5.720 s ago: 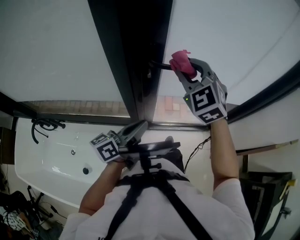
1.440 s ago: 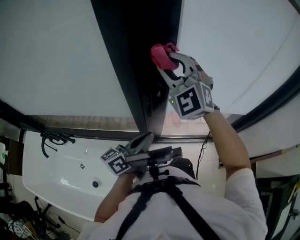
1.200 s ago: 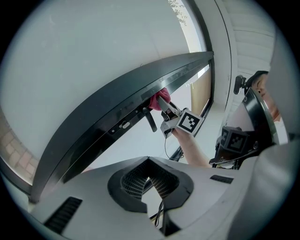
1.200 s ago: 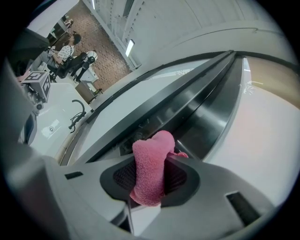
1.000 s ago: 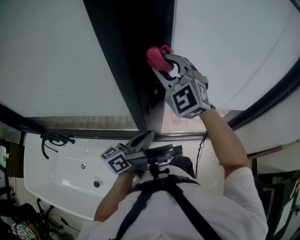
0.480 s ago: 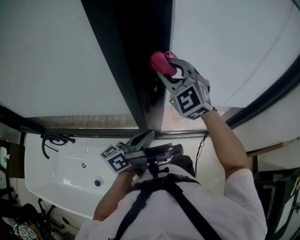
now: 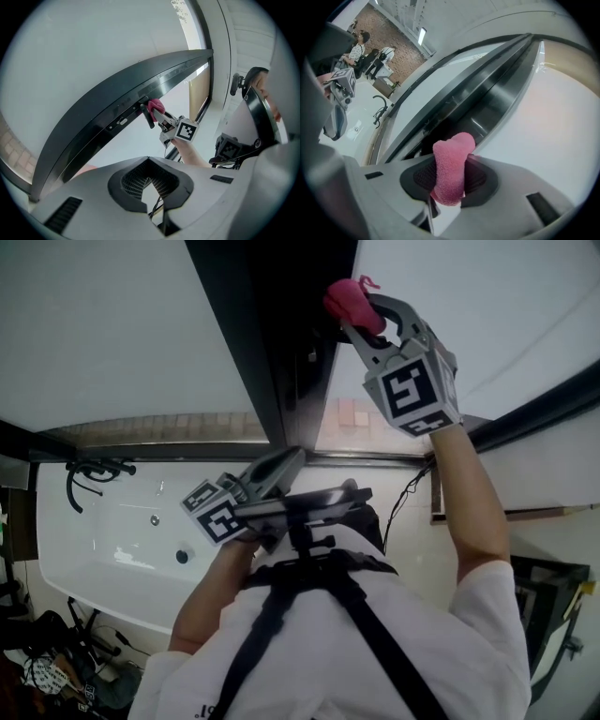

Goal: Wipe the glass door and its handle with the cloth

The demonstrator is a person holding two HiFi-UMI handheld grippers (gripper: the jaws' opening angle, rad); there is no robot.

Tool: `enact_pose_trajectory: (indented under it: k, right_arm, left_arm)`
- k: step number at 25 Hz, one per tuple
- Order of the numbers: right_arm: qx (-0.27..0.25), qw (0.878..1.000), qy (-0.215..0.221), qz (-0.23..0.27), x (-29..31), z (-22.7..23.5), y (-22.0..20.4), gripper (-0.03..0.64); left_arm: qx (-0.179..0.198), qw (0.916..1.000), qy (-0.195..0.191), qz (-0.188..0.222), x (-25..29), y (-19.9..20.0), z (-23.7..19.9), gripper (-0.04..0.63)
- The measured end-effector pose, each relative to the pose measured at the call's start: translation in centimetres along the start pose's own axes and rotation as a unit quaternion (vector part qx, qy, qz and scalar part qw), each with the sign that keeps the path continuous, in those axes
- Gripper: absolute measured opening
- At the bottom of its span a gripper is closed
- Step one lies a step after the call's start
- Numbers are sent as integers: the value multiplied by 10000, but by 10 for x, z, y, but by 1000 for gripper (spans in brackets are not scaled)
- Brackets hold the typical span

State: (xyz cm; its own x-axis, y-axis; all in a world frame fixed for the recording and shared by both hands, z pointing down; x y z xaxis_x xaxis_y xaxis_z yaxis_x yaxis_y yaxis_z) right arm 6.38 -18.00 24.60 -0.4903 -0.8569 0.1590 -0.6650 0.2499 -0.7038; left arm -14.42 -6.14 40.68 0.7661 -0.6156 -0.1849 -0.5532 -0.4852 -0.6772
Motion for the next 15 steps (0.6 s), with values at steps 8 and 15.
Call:
enact_pose_trajectory:
  k: [8, 15]
  right_arm:
    - [-365, 9978, -211, 511, -32, -18, 22, 112]
    - [-730, 9914, 465, 979, -28, -93, 3, 112]
  left_arm:
    - [-92, 9999, 61, -28, -4, -4, -3, -8]
    - [-82, 9999, 149, 32, -5, -4, -4, -8]
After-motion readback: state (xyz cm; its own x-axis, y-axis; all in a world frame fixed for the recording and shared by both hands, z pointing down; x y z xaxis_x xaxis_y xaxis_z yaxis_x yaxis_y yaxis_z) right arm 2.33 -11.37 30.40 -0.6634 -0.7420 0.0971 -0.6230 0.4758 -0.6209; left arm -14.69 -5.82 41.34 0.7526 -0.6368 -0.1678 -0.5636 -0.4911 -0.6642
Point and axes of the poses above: the fingertips, and each gripper's own axes: x forward along the fingers, z to its right, y out of its top, the point moved 10 cm from there along -x, backward along the fingers
